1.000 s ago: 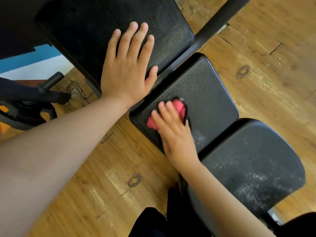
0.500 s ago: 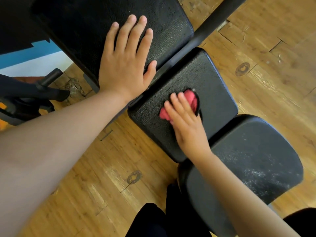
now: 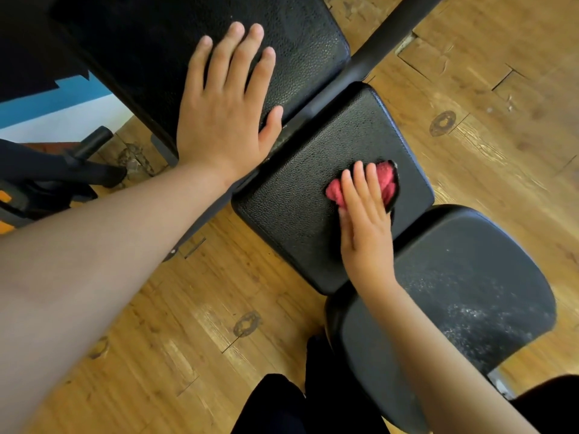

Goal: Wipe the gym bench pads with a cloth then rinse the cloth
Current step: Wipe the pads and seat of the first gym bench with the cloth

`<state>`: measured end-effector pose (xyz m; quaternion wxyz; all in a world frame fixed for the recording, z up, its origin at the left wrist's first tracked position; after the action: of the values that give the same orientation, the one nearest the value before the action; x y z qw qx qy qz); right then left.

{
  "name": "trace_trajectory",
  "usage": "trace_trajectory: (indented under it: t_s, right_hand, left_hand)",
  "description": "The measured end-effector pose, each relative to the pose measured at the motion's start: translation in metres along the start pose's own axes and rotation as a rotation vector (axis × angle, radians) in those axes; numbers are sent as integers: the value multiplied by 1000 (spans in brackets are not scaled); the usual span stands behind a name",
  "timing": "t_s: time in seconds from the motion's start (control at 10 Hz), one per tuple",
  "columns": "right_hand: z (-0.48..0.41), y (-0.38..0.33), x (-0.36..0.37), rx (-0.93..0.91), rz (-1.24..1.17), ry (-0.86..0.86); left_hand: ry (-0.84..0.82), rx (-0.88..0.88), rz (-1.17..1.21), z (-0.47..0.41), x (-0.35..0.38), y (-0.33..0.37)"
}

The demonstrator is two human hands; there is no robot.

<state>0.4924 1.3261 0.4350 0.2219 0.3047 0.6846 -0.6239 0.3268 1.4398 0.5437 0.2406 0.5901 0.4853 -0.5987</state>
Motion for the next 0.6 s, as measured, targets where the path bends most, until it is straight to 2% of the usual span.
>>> trace_trajectory:
  t_s: [0.1,0.3,0.5,0.6]
  right_hand:
    - [19,-6,8,33,-9,8]
    - [36,-3,12,-123,38,-61]
    - [9,23,-5,191,16,108]
    - [37,11,8,147,0,48]
  left_hand:
    - [5,0,7,-1,0,-1]
    - [9,-1,2,0,0,0]
    - [-4,-2,12,0,1,-1]
    - [4,-3,16,0,0,-1]
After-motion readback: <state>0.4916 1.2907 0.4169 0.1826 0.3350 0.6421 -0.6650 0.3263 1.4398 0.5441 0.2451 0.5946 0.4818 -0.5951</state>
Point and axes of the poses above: each hand's wrist, its own z-axis away from the middle knuckle, its own x-axis out of the palm, y = z × x, the point moved 6 cm from there along -z, towards the middle knuckle, and after that the axes turned 7 degrees about x, right-handed, at the moved point
